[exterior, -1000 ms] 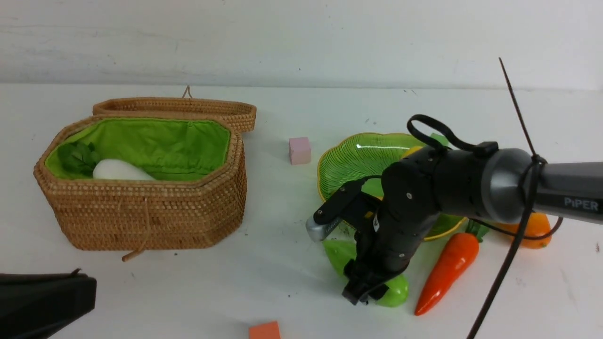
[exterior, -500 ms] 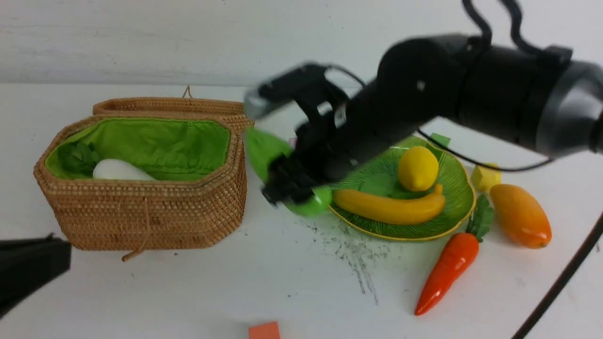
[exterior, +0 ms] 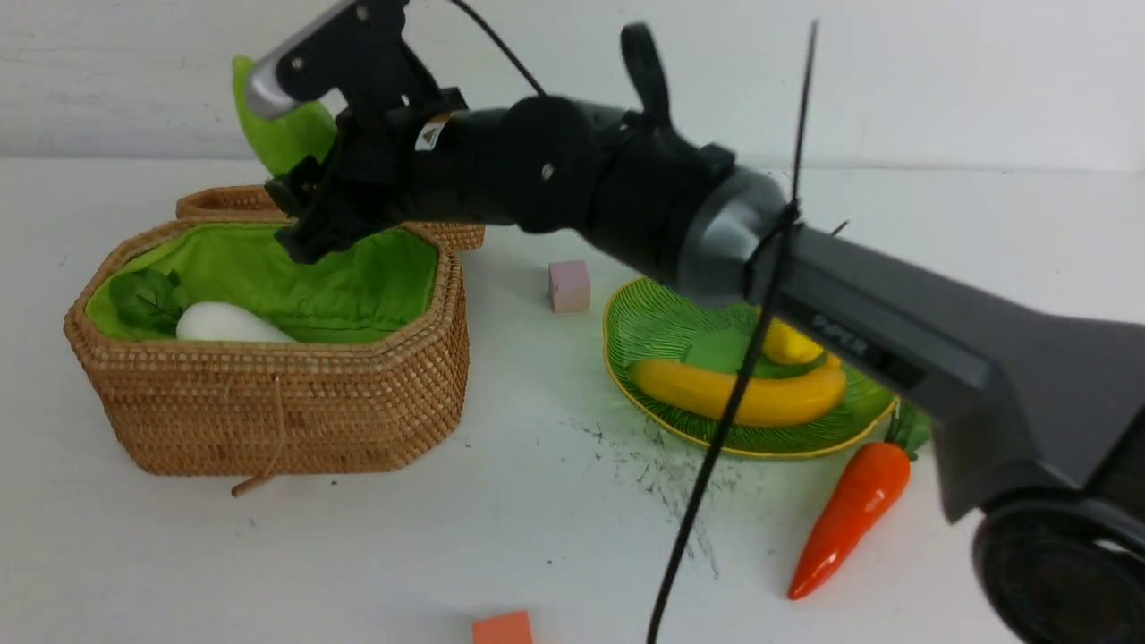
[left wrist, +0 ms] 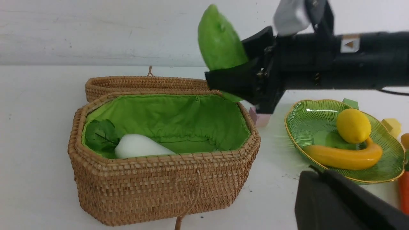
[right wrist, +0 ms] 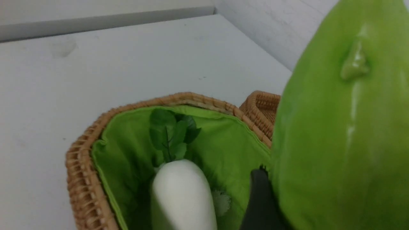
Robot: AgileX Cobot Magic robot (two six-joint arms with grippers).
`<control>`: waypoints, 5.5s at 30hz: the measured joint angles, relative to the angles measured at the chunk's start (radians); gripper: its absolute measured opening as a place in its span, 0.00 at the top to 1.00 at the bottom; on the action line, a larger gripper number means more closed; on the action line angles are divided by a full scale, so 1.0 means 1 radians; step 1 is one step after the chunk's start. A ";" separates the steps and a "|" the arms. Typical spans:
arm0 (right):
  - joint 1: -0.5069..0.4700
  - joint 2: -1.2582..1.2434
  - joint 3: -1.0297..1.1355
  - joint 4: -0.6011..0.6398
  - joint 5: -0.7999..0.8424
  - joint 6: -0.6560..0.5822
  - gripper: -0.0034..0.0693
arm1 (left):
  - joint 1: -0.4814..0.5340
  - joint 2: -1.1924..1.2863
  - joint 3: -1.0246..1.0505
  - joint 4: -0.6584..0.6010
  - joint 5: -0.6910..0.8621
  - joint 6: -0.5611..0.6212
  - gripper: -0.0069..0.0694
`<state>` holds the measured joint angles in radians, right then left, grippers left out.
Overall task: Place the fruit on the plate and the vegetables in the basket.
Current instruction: Take a chayote with your right arm and place it on the basket on the left, then use the right arm to grab a carrot and put it into the left basket, then use the right arm to grab a mango and put it into the right plate
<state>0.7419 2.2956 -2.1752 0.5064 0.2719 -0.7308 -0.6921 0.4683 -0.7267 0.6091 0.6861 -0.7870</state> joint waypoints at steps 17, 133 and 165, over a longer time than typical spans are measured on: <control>-0.001 -0.275 -0.012 -0.172 0.531 0.243 0.38 | 0.000 0.000 0.000 -0.127 0.001 0.051 0.92; 0.031 -0.386 0.288 -0.286 0.213 0.437 0.51 | 0.000 0.000 -0.043 -0.132 0.126 0.091 0.92; -0.059 -0.575 0.100 -0.711 0.976 0.548 0.91 | 0.000 -0.002 -0.043 -0.596 0.070 0.515 0.91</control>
<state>0.6829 1.7210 -2.0747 -0.2042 1.2477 -0.1826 -0.6921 0.4664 -0.7696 0.0134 0.7564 -0.2724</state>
